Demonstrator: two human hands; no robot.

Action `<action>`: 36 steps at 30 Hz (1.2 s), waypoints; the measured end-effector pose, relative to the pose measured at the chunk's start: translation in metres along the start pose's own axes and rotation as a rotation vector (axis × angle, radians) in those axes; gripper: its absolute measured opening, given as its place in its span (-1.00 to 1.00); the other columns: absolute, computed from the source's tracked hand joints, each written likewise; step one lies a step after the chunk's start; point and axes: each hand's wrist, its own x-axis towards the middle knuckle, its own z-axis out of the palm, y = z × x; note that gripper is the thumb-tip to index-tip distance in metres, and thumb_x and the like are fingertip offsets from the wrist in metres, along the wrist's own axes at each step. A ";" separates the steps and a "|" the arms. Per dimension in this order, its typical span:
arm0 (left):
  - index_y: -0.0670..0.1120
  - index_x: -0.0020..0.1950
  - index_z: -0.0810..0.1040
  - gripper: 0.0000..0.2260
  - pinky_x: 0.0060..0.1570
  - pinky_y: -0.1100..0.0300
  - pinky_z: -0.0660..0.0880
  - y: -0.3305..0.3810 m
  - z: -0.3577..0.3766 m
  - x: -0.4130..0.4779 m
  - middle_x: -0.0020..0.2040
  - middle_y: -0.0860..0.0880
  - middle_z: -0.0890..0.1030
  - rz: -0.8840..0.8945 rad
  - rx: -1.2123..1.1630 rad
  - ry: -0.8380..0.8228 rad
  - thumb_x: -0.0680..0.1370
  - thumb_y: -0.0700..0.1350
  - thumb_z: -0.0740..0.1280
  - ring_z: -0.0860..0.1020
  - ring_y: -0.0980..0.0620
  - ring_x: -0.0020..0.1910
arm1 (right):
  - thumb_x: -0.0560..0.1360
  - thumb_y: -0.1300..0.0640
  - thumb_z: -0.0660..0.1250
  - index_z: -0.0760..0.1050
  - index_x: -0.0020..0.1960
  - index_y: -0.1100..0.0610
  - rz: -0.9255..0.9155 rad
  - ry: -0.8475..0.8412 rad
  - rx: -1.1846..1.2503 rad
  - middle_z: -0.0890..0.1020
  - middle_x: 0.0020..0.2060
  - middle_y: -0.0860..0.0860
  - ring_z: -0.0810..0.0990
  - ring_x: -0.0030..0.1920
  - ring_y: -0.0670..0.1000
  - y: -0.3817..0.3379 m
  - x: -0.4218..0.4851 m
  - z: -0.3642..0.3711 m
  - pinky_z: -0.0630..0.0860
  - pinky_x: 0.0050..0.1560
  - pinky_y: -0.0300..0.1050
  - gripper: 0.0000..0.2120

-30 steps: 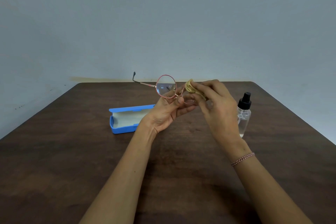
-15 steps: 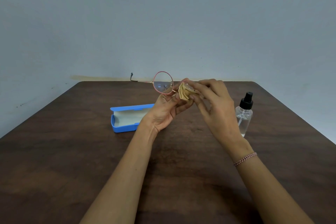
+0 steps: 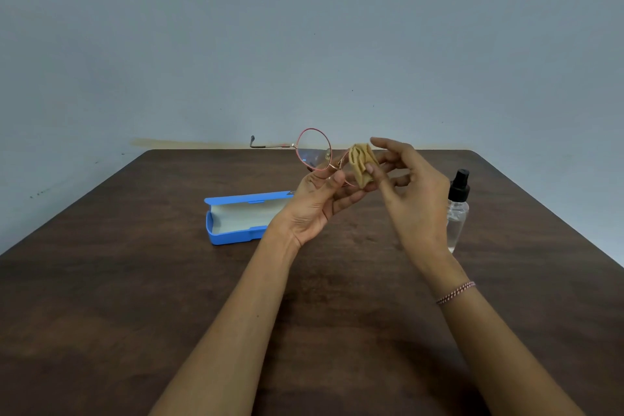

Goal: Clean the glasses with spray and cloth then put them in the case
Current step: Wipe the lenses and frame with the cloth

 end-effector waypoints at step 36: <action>-0.11 0.13 0.57 -0.38 -0.11 0.21 0.60 0.000 0.003 0.002 -0.05 -0.14 0.68 -0.031 0.023 0.056 0.15 0.09 0.61 0.67 -0.08 -0.10 | 0.46 0.31 0.38 0.41 0.20 0.07 0.351 -0.092 0.508 0.63 -0.11 0.06 0.66 -0.15 -0.01 0.000 0.007 -0.007 0.59 -0.11 -0.16 -0.64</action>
